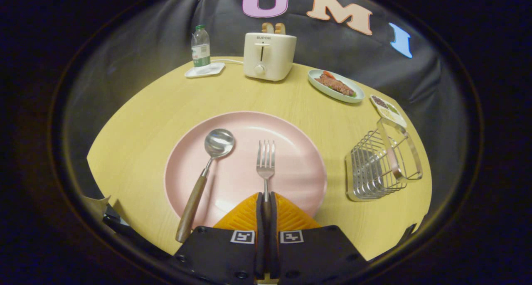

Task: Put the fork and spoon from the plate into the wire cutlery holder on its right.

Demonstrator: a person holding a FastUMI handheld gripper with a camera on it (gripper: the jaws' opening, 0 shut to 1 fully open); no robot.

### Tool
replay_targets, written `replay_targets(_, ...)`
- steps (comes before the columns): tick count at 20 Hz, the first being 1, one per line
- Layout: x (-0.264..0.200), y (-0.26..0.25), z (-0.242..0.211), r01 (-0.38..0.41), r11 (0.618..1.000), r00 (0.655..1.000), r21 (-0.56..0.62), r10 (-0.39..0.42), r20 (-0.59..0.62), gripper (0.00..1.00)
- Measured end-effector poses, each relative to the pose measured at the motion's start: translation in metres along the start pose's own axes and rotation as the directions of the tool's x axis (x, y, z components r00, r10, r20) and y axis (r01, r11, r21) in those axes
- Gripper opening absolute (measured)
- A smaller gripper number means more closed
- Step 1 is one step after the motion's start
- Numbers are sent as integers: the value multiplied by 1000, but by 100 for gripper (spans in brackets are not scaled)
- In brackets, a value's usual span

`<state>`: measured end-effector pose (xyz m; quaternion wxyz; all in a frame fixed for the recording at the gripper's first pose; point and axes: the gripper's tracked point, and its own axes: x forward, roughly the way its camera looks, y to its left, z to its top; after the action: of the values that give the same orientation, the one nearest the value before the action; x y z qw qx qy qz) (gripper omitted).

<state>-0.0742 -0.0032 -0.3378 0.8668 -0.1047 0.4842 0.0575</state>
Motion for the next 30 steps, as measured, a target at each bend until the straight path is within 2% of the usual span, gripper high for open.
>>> replay_targets(11,-40,-34,38,-47,993,999,-107,44,-25,8)
replay_targets(18,-61,-75,67,-73,993,997,-96,70,-32,8)
replay_targets(30,-80,-167,65,-94,985,986,-144,72,-152,8)
